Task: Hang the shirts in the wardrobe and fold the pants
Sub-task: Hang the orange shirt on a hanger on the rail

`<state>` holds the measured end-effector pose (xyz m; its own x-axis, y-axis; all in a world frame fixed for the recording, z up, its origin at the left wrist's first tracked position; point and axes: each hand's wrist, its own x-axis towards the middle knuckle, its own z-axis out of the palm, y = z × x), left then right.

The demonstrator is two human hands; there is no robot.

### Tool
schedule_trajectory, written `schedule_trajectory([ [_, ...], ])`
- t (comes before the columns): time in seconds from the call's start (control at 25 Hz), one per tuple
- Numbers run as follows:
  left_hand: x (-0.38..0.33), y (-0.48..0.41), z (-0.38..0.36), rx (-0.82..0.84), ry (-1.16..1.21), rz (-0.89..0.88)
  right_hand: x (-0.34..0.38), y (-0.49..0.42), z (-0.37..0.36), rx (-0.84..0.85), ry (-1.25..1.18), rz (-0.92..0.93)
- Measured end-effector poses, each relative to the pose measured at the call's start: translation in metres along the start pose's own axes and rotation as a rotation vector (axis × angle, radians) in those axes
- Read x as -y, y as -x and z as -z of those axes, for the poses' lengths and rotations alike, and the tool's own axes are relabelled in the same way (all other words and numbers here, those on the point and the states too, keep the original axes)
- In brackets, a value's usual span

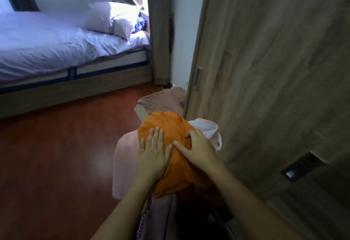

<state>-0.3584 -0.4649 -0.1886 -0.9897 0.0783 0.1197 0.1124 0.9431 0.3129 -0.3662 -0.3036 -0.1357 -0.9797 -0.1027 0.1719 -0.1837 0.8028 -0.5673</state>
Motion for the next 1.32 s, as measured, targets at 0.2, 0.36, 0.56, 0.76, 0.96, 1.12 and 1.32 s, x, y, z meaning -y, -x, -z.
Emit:
schedule_trajectory([
  [0.2, 0.004, 0.0, -0.009, -0.052, -0.015, -0.033, 0.002, -0.002, -0.005, -0.013, -0.056, -0.205],
  [0.36, 0.003, 0.0, -0.007, -0.065, 0.084, -0.027, -0.003, -0.006, 0.002, 0.024, -0.629, -0.661],
  [0.56, -0.027, 0.001, 0.045, -0.156, 0.593, 0.05, 0.007, 0.012, 0.049, -0.273, -0.976, -0.557],
  [0.76, -0.125, -0.003, 0.126, -0.126, 0.609, -0.416, 0.01, 0.061, 0.151, -0.299, -0.962, -0.223],
  [0.96, -0.218, 0.021, 0.165, 0.247, 0.655, -0.77, 0.014, 0.133, 0.249, -0.333, -0.93, -0.033],
  [1.12, -0.272, 0.055, 0.153, 0.173, 0.815, -0.787, 0.001, 0.183, 0.315, -0.604, -0.753, -0.011],
  [1.32, -0.308, 0.063, 0.134, 0.286, 0.905, -0.722, -0.038, 0.247, 0.353, -0.653, -0.266, -0.027],
])
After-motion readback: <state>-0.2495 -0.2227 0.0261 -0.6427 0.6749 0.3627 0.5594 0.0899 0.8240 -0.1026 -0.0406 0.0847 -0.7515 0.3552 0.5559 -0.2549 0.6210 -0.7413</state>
